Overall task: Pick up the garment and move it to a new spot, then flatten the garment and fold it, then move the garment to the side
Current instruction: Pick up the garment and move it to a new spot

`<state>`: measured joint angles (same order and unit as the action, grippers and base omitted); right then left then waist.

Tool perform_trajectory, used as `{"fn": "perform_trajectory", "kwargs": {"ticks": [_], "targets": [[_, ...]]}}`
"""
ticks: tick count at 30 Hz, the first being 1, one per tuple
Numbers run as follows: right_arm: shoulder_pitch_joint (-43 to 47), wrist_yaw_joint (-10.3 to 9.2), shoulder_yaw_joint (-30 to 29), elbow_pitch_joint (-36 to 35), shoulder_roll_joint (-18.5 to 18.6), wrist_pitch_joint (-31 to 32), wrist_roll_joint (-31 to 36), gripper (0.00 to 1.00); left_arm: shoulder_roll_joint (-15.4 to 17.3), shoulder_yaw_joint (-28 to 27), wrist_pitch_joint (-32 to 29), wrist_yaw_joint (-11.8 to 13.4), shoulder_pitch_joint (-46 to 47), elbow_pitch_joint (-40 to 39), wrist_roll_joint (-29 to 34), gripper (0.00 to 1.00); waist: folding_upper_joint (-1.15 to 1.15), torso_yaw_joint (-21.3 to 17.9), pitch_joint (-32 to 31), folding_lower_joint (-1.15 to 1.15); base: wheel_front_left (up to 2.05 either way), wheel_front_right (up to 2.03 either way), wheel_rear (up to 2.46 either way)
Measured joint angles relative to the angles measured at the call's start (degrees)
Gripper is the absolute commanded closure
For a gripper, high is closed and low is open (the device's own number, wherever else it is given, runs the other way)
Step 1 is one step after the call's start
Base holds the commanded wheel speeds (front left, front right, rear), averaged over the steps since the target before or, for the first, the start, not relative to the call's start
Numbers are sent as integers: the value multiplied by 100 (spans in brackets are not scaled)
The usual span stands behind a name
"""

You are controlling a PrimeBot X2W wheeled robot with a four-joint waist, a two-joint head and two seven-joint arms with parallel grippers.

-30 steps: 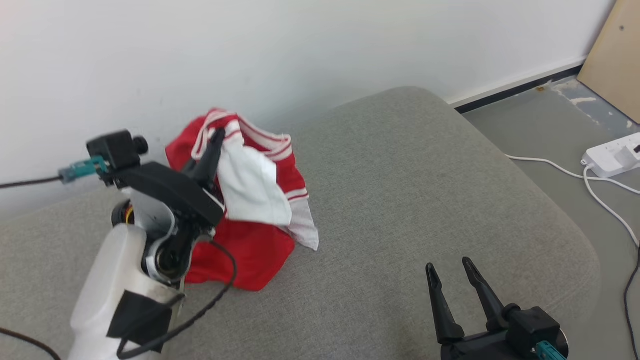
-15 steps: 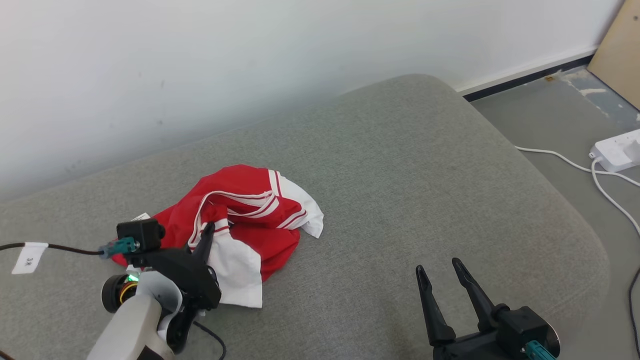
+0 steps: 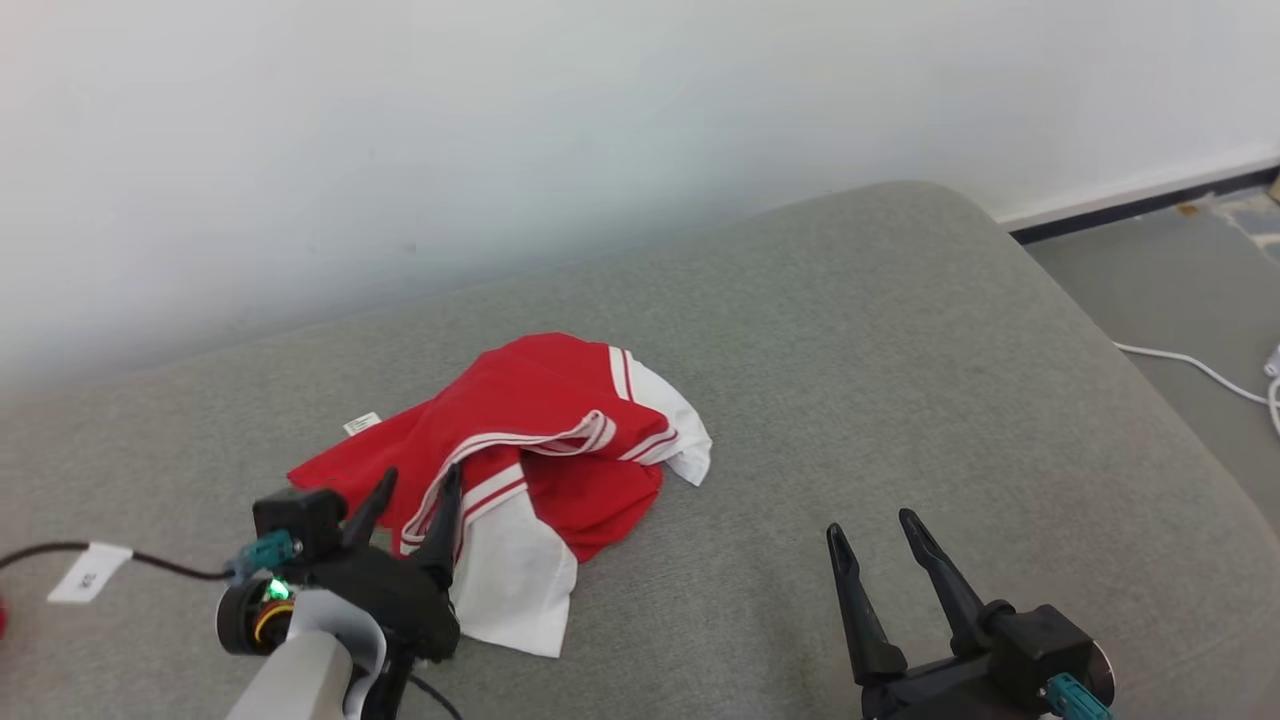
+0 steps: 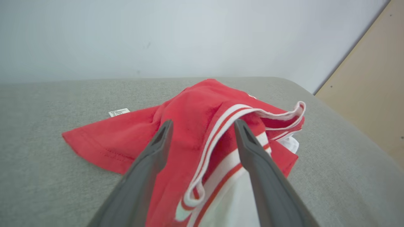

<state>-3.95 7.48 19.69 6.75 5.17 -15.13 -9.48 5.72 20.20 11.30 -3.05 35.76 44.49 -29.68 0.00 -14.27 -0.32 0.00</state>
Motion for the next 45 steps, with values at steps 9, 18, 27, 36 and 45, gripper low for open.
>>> {"fn": "perform_trajectory", "kwargs": {"ticks": [9, 18, 27, 36, 45], "targets": [[33, 0, -74, -73, -10, -1, -51, 0, 214, -104, 344, 436, -972, -1255, 330, 0, 0, 417, -212, 0, 0, 0, 0], [274, 0, -311, -231, -23, 0, -58, 0, 425, -968, 369, 709, -2413, -3578, 712, 0, 0, 766, -449, 0, 0, 0, 0], [513, 0, -403, -469, 66, 0, -56, 0, 187, -1672, 371, 394, -3440, -4681, 1346, 0, -1, 1015, -700, -1, 0, 0, 0], [825, 0, -312, -564, 209, 0, -33, 0, -134, -2183, 370, 254, -4292, -4926, 1954, 0, -1, 1086, -873, -1, 0, 0, 0], [1063, 0, -215, -553, 222, 0, 77, 0, -250, -2286, 371, 171, -4605, -4893, 2423, 0, 0, 1127, -869, 0, 0, 0, 0]]}}
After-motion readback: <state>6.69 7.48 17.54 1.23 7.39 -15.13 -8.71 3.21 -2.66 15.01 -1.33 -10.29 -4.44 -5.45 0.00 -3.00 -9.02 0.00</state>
